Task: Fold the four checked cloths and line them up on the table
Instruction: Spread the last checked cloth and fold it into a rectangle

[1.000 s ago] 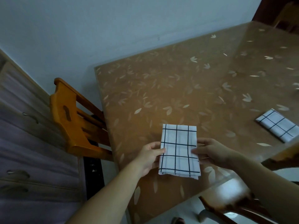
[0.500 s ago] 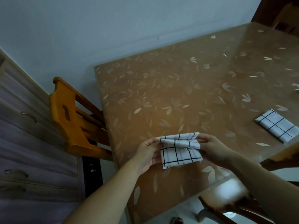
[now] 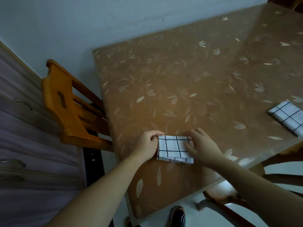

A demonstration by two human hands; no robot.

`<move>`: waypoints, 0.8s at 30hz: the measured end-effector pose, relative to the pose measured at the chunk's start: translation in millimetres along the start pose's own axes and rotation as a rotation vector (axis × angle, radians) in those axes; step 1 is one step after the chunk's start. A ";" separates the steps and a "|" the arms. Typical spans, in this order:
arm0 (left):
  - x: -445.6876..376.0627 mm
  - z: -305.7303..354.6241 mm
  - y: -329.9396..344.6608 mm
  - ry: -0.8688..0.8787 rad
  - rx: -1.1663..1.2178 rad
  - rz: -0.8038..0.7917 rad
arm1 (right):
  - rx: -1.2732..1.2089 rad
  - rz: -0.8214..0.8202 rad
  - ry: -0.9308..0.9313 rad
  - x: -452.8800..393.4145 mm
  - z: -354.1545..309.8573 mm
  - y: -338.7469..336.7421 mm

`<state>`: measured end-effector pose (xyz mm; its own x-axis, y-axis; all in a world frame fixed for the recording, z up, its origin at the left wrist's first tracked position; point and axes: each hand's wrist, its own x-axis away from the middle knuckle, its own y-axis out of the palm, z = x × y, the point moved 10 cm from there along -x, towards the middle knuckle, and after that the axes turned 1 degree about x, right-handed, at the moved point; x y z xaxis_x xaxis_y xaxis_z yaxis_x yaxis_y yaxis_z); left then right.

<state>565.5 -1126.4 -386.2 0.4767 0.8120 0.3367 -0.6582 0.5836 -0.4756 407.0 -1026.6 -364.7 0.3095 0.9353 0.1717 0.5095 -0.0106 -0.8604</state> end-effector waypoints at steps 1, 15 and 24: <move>0.9 0.2 -1.0 0.009 -0.001 0.009 | 0.085 -0.004 -0.034 2.1 -4.8 5.0; 23.3 -14.9 48.7 0.391 -1.052 -0.153 | 0.414 -0.065 -0.158 14.4 -33.2 73.1; 11.4 -24.8 39.3 0.353 -1.134 -0.221 | 0.455 -0.115 -0.084 20.2 16.8 54.9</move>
<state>559.5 -1094.3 -421.3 0.7640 0.5460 0.3439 0.2583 0.2296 -0.9384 427.7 -1002.4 -416.5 0.1966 0.9469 0.2545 0.1276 0.2327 -0.9641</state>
